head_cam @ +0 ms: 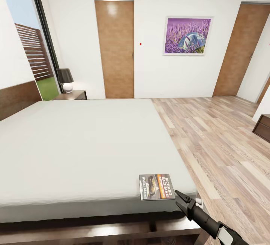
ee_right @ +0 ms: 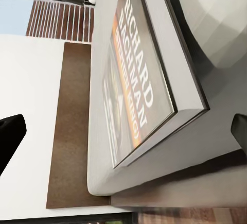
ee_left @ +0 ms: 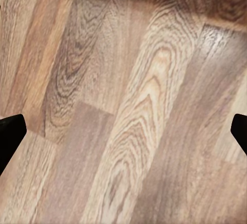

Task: In the bedroom, move the book from the bed onto either nightstand, and place the two sandals side by side next to the bed.

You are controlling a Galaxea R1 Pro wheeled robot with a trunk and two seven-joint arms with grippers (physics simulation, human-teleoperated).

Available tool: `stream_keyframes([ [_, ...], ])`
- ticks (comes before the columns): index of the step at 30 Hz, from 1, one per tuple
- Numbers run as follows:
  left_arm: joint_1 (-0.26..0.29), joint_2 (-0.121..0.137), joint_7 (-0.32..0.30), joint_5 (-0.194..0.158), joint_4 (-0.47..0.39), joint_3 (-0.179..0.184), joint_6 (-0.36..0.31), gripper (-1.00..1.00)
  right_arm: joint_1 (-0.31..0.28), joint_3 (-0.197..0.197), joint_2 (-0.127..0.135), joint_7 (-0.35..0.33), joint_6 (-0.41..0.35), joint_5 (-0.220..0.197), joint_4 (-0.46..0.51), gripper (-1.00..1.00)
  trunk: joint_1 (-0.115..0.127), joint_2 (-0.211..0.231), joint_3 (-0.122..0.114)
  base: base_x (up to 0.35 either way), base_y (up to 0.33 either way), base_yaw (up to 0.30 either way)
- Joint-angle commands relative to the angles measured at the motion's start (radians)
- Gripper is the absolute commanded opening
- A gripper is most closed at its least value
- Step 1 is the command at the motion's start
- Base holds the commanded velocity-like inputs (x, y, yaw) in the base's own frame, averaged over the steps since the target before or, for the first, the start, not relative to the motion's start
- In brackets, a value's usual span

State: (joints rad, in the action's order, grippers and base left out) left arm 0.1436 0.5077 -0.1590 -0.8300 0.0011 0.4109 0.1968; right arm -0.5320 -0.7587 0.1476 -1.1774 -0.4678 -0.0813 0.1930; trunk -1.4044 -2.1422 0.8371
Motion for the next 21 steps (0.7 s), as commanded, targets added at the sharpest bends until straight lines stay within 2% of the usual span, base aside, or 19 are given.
stream_keyframes([
  [1,0.001,0.0,-0.005,-0.011,0.001,0.008,0.002,1.0,0.0,0.003,0.0,-0.001,-0.009,-0.008,0.0,1.0,0.0,0.0,0.001,0.0,0.0,0.0],
  [13,0.001,0.0,-0.005,-0.009,0.002,0.008,0.001,1.0,0.0,0.004,0.0,-0.001,-0.009,-0.007,0.0,1.0,0.0,0.0,0.001,0.0,0.0,0.0],
  [21,0.0,-0.001,-0.005,-0.009,0.002,0.008,0.001,1.0,0.0,0.004,0.0,-0.001,-0.009,-0.006,0.0,1.0,-0.027,-0.049,0.023,0.0,0.0,0.0],
])
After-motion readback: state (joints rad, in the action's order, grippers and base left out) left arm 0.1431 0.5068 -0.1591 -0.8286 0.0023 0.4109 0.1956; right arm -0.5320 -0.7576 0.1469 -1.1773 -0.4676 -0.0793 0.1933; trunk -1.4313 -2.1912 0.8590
